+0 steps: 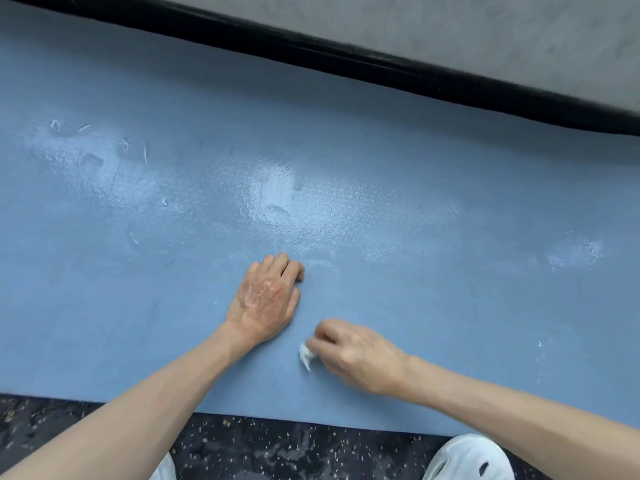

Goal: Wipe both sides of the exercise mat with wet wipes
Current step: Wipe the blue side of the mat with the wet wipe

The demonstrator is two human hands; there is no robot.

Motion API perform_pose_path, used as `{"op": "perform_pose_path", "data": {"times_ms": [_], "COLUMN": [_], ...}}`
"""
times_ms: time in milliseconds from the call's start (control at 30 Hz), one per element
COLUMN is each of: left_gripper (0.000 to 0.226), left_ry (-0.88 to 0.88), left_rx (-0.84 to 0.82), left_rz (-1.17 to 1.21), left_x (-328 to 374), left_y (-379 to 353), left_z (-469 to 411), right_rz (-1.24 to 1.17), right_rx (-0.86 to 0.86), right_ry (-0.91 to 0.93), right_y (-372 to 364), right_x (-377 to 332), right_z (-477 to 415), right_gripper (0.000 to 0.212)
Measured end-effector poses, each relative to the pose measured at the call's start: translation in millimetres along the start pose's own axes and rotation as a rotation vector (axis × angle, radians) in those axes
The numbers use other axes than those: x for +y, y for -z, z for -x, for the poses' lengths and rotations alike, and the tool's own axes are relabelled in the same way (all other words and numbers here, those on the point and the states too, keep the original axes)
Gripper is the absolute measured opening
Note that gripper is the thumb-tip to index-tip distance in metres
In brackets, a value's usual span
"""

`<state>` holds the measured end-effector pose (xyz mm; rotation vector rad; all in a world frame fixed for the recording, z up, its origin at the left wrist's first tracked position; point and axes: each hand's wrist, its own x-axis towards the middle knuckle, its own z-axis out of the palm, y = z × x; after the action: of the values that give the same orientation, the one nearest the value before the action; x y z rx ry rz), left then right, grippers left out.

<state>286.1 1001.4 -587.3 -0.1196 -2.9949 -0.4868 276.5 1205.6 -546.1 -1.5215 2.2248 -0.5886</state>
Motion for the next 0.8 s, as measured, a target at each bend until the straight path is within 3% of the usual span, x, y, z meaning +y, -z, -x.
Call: {"op": "perform_pose_path", "data": {"times_ms": [200, 267, 467, 567, 700, 800], "left_gripper": [0.016, 0.015, 0.014, 0.013, 0.013, 0.013], "left_ry": [-0.005, -0.005, -0.018, -0.020, -0.024, -0.022], "left_rx": [0.007, 0.015, 0.037, 0.038, 0.036, 0.032], "left_rz": [-0.007, -0.006, -0.010, -0.010, -0.009, -0.009], "left_x": [1.1, 0.3, -1.1, -0.6, -0.3, -1.3], "left_y": [1.1, 0.7, -1.5, -2.5, -2.6, -2.4], "left_z": [0.2, 0.6, -0.1, 0.3, 0.6, 1.1], "right_rz": [0.155, 0.114, 0.016, 0.022, 0.201, 0.170], "right_rx": [0.311, 0.343, 0.094, 0.038, 0.219, 0.360], "right_ry": [-0.445, -0.445, -0.156, -0.076, -0.283, -0.468], "right_y": [54.5, 55.9, 8.2, 9.6, 45.4, 72.5], "right_x": [62.9, 58.4, 5.4, 16.9, 71.0, 95.4], "right_z": [-90.5, -93.9, -18.2, -18.2, -79.9, -113.0], "right_gripper": [0.022, 0.019, 0.010, 0.011, 0.024, 0.020]}}
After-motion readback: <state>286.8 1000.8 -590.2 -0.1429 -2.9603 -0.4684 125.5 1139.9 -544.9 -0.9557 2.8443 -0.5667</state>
